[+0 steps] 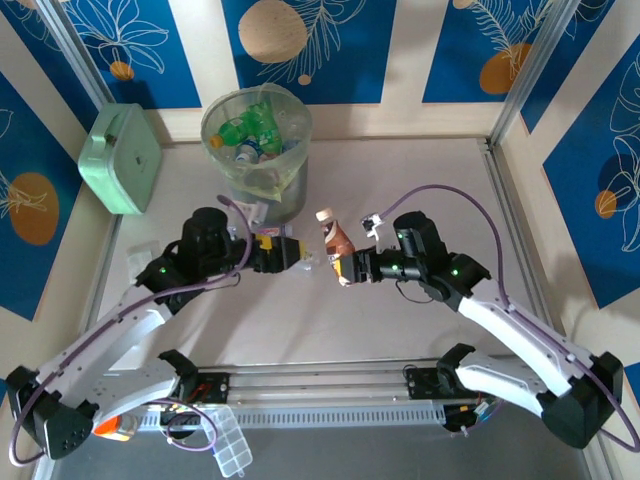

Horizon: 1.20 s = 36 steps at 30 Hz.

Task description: Put the plastic bottles in the bin

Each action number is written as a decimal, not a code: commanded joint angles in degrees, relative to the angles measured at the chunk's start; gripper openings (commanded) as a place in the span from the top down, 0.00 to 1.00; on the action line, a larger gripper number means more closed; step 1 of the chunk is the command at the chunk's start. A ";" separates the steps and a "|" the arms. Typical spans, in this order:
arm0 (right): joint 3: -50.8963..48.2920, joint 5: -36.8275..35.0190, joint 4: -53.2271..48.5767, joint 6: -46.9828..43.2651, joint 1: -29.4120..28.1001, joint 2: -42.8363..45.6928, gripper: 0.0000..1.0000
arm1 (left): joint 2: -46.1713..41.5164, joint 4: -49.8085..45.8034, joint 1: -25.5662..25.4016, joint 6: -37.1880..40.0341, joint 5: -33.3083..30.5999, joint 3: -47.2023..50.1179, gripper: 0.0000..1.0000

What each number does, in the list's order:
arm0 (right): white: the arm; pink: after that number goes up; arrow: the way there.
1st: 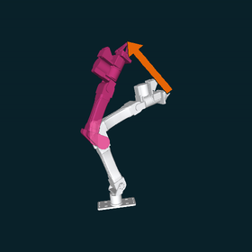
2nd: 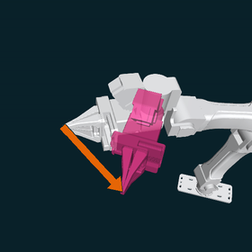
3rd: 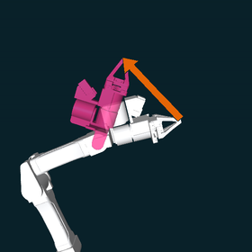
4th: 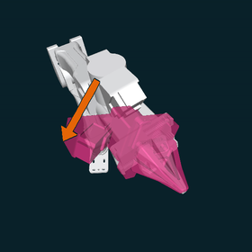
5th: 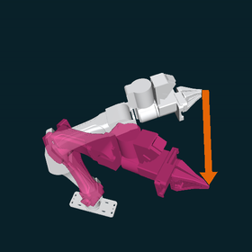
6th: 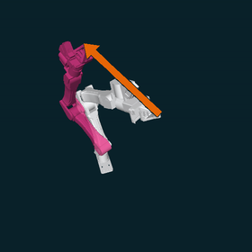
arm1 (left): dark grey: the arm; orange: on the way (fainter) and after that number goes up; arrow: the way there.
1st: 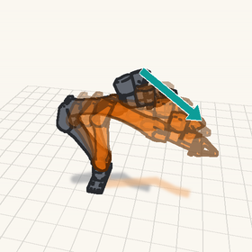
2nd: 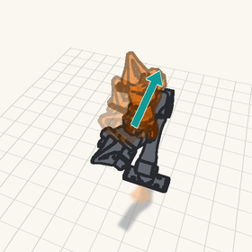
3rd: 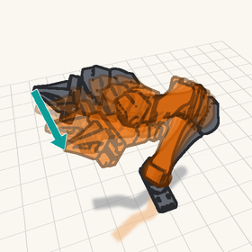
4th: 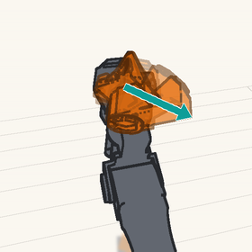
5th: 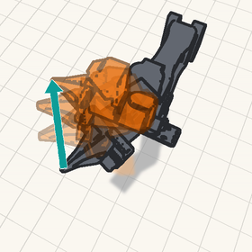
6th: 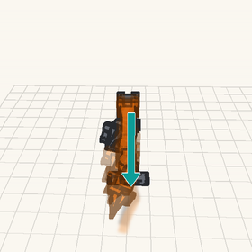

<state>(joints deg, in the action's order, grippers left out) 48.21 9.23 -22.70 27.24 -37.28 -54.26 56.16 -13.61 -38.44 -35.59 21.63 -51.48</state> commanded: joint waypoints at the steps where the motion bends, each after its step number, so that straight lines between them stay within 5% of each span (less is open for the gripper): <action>1: -1.61 7.79 4.87 2.95 -0.60 3.00 0.46 | 1.67 12.59 -3.23 -0.19 1.83 -1.11 0.03; 6: -3.20 11.52 8.77 5.17 -0.78 5.62 0.46 | 4.08 24.05 -6.10 -2.27 3.68 0.76 0.11; 14: -5.35 14.36 12.26 6.80 -1.12 7.94 0.46 | 6.87 28.93 -6.43 -3.17 2.57 1.17 0.20; 21: -5.27 14.35 12.06 6.20 -1.22 8.12 0.46 | 10.01 31.05 -6.52 -3.70 5.45 -0.79 0.51; 27: -4.40 11.12 10.10 5.61 -1.22 8.02 0.46 | 10.02 31.26 -6.65 -3.40 6.37 -1.62 0.64; 28: -4.09 10.12 9.41 5.41 -1.22 7.99 0.41 | 10.02 30.37 -6.59 -3.13 6.25 -2.12 0.65; 31: -3.22 7.76 8.15 4.78 -1.18 8.71 0.05 | 10.03 26.25 -6.38 -1.86 4.78 -4.53 0.67; 36: 0.04 7.22 5.63 3.15 -0.63 10.04 0.01 | 10.58 14.78 -0.40 0.38 2.95 -13.22 0.68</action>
<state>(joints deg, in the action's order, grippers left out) 44.64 17.37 -15.22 32.12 -38.13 -45.91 66.83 7.38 -42.65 -37.45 26.11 -58.39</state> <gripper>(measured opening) 0.990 0.351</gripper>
